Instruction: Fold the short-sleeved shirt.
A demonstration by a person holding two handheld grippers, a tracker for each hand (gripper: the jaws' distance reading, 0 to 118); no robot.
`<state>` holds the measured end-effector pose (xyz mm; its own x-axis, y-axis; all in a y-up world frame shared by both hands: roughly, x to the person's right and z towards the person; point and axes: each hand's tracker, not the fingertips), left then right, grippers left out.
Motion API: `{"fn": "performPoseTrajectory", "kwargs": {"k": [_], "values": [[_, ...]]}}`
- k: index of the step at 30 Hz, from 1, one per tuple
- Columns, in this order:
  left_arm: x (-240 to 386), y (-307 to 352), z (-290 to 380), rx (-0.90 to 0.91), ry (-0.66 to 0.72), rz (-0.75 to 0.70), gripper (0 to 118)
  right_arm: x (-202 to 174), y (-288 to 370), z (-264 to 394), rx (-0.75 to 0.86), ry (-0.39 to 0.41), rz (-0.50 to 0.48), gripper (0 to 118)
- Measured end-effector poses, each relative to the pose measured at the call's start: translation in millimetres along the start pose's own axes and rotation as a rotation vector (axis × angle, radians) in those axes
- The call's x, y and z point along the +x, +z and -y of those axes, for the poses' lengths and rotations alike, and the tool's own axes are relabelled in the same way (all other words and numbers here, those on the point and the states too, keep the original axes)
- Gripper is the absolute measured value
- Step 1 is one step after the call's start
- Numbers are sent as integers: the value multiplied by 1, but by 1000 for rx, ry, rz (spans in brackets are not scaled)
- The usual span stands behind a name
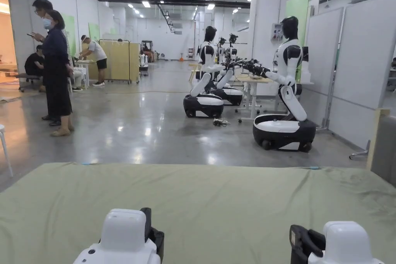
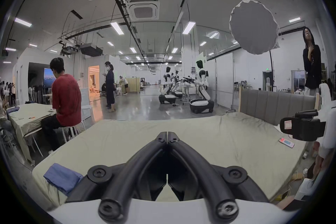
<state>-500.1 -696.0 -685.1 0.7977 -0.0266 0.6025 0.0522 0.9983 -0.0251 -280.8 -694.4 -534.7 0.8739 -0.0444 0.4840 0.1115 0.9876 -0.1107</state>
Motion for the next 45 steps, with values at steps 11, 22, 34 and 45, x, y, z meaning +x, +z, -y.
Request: {"fn": "performPoseTrajectory", "kwargs": {"k": [11,22,34,45], "values": [[-14,-21,-3,-31,13,-20,0,-8,-19,-6,78,95,103,0],[-10,-13,1,-20,-1,-15,0,-27,-22,7,81,85,84,0],[-6,-16,-6,0,9,-24,30,-30,-28,4,73,88,97,62],[-4,-19,-7,-6,13,-41,116,-32,-29,4,43,95,118,118]]}}
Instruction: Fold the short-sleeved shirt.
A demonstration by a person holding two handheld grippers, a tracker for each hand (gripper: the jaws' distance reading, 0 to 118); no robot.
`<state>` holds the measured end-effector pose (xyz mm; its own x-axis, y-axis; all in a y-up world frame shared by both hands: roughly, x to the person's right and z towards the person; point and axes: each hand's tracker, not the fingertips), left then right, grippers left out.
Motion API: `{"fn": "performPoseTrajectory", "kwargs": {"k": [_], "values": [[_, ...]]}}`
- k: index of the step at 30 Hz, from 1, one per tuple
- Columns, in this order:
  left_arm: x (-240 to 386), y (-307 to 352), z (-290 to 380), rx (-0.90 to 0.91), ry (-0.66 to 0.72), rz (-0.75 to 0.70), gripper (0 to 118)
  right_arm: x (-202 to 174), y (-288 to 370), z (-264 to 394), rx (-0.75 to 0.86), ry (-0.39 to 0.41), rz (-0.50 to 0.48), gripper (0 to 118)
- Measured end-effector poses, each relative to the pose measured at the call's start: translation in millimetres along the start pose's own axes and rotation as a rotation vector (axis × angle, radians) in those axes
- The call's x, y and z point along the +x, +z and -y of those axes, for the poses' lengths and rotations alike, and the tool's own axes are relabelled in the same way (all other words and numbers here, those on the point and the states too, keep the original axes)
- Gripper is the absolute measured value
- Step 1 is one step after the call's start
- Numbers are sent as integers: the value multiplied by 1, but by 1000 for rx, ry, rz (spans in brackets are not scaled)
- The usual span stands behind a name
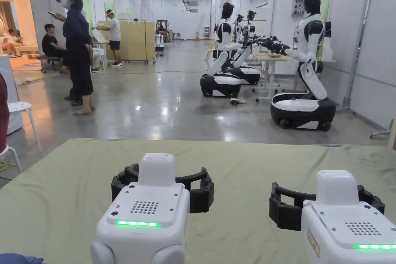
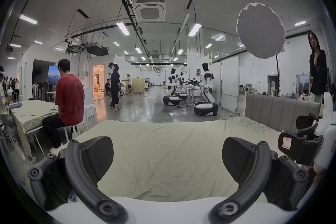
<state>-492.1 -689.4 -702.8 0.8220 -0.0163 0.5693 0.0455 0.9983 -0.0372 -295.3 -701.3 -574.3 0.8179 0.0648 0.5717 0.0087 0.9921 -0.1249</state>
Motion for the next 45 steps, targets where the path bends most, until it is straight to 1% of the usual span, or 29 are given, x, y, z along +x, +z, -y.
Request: {"fn": "performPoseTrajectory", "kwargs": {"k": [3,4,6,7,10,11,12,15,17,18,21,24,32,35,41,45], "values": [[2,5,1,19,3,5,116,1,0,-4,-18,-22,-21,118],[2,6,1,26,4,4,116,0,0,-5,-17,-17,-26,118],[4,7,0,29,2,-3,116,-4,-1,-6,-12,26,-12,118],[3,7,0,31,2,0,116,-5,-1,-7,-13,35,-7,118],[3,8,-1,36,6,9,116,-9,-2,-7,-30,34,-6,118],[3,8,-1,34,4,7,116,-8,-3,-6,-39,32,-23,118],[3,8,0,31,2,6,116,-8,-3,-5,-50,18,-35,118],[3,8,2,25,-8,15,116,-4,2,-5,-34,-99,-90,118],[2,9,3,27,-9,9,116,-2,6,-7,-23,-144,-113,118],[2,9,3,28,-7,7,116,-2,7,-8,-30,-148,-124,118],[0,9,3,22,0,3,116,-6,8,-10,-40,-126,-120,118],[-1,10,3,27,7,-3,116,-11,10,-12,-47,-102,-84,118],[-2,10,4,20,15,-4,116,-15,13,-13,-27,-72,-74,118],[-2,11,5,16,4,-3,116,-17,9,-11,-45,-41,-67,118],[-1,13,4,25,8,4,116,-14,6,-6,-36,-54,-33,118],[0,15,4,33,1,2,116,-13,9,-7,-27,-45,-37,118]]}}
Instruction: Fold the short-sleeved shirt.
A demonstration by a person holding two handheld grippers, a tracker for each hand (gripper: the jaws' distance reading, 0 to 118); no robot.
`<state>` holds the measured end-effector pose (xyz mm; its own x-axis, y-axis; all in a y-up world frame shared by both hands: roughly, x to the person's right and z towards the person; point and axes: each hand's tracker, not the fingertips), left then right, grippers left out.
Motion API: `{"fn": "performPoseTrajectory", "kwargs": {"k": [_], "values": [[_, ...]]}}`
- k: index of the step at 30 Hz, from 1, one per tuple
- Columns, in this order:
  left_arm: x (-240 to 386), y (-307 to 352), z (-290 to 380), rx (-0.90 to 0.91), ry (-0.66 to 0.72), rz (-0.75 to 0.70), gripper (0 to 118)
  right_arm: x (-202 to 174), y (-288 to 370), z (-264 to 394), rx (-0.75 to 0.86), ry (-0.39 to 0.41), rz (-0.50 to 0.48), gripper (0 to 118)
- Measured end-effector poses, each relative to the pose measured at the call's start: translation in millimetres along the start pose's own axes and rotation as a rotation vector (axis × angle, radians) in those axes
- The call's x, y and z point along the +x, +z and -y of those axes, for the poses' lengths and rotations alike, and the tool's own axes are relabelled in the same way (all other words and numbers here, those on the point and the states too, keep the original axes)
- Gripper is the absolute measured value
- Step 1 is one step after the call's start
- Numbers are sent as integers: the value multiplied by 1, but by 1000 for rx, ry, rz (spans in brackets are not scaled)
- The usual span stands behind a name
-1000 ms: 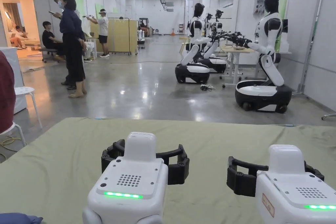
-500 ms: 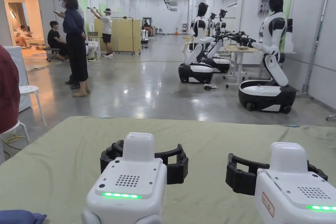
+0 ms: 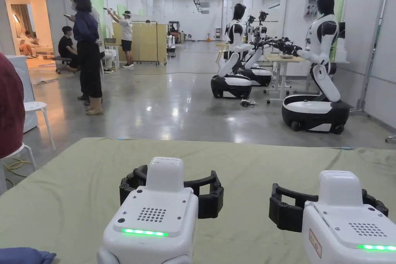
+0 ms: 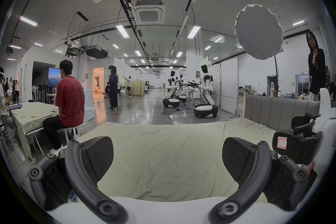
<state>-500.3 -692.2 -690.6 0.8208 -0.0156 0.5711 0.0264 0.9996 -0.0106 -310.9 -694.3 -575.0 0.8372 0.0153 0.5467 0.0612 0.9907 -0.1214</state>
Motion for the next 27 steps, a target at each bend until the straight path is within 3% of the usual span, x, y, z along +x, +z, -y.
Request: {"fn": "performPoseTrajectory", "kwargs": {"k": [3,5,12,21,27], "values": [[0,0,1,0,3,9,116,1,13,-2,55,-10,-31,118],[0,1,1,-1,-1,26,116,-3,15,-4,77,3,8,118],[1,2,3,3,-8,13,116,0,12,-7,44,-30,11,118],[-2,1,6,-1,2,-17,116,-9,15,-5,80,53,77,118],[-2,-1,8,-10,-6,-18,116,-10,16,-6,65,43,55,118]]}}
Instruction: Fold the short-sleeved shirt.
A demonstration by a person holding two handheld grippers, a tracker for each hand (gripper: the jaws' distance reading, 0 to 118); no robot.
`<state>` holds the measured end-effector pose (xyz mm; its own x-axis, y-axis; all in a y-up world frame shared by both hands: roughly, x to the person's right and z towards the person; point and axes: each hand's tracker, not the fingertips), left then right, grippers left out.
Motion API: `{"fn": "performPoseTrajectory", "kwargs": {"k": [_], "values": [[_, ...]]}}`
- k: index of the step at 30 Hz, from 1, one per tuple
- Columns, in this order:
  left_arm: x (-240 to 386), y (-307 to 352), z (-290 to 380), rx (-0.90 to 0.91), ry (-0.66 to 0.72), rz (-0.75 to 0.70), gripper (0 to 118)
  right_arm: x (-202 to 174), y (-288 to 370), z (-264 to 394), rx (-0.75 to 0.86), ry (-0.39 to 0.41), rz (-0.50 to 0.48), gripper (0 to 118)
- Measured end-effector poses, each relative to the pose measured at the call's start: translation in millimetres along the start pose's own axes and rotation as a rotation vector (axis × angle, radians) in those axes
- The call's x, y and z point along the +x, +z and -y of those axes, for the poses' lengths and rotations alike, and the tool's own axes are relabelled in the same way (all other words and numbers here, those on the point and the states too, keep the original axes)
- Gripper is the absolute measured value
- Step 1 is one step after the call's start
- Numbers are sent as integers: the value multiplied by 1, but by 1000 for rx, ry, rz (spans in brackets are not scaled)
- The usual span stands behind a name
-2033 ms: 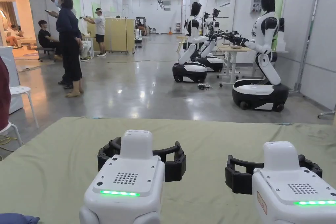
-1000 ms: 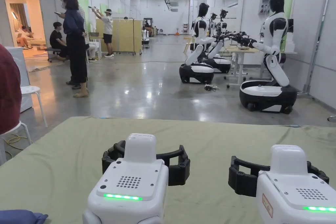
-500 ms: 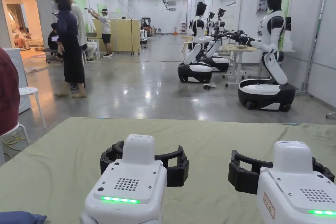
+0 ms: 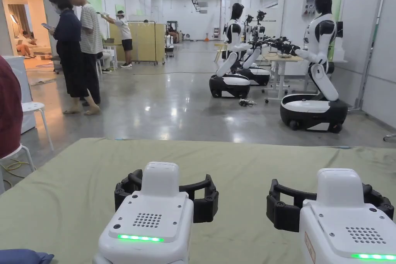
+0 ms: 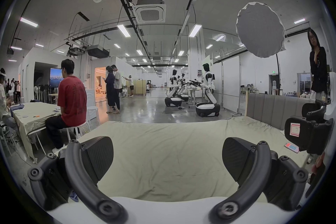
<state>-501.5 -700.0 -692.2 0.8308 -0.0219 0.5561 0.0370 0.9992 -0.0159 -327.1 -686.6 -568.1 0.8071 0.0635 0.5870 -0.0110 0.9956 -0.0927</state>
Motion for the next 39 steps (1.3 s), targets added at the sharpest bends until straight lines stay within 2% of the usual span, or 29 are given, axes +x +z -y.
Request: {"fn": "performPoseTrajectory", "kwargs": {"k": [6,35,39], "values": [[-1,2,-1,15,4,5,116,1,4,-1,0,-41,-22,118],[-2,-1,-4,28,12,-4,116,-2,-14,3,-19,-27,-23,118],[-2,0,-3,27,18,-5,116,-5,-13,8,17,-32,-13,118]]}}
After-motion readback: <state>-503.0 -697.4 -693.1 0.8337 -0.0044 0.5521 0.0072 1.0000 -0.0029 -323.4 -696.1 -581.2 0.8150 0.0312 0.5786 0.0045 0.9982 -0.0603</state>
